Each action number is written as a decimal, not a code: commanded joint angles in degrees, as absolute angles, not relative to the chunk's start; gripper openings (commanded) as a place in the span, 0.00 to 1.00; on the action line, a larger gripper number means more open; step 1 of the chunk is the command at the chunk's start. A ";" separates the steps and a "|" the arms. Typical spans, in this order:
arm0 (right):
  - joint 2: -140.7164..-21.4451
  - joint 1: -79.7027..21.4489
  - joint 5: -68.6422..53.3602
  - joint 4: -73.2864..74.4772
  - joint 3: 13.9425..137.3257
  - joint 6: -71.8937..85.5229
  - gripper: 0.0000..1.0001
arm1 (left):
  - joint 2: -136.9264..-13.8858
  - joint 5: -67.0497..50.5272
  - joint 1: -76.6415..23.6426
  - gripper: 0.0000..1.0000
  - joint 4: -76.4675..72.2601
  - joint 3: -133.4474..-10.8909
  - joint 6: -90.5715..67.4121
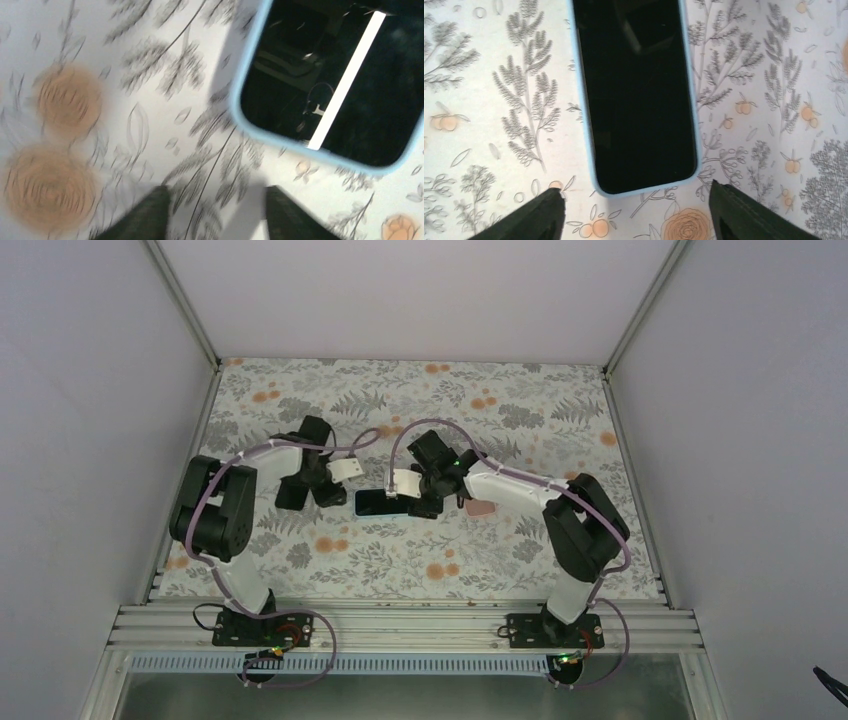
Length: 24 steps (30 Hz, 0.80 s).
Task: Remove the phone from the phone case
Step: Adjust the phone at the center of the board.
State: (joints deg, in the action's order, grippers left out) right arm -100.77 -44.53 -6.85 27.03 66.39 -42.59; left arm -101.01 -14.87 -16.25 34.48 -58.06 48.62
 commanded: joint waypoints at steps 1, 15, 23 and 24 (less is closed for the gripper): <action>-101.62 -44.30 -12.63 37.09 69.50 -50.30 0.87 | -102.16 -12.84 -11.97 0.70 42.12 -58.71 47.77; -116.63 -44.29 -13.09 40.77 81.62 -53.32 1.00 | -94.56 -20.24 -10.03 1.00 45.17 -65.03 41.95; -117.61 -44.37 -11.93 39.30 83.80 -52.89 1.00 | -92.27 -20.54 -9.48 1.00 45.09 -64.67 42.05; -117.50 -44.38 -11.79 38.91 83.61 -53.09 1.00 | -92.13 -20.79 -9.41 1.00 45.09 -64.64 42.16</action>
State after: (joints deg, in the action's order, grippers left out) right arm -116.99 -44.53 -12.27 39.29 82.35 -52.64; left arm -93.45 -18.79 -10.13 44.14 -64.27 42.61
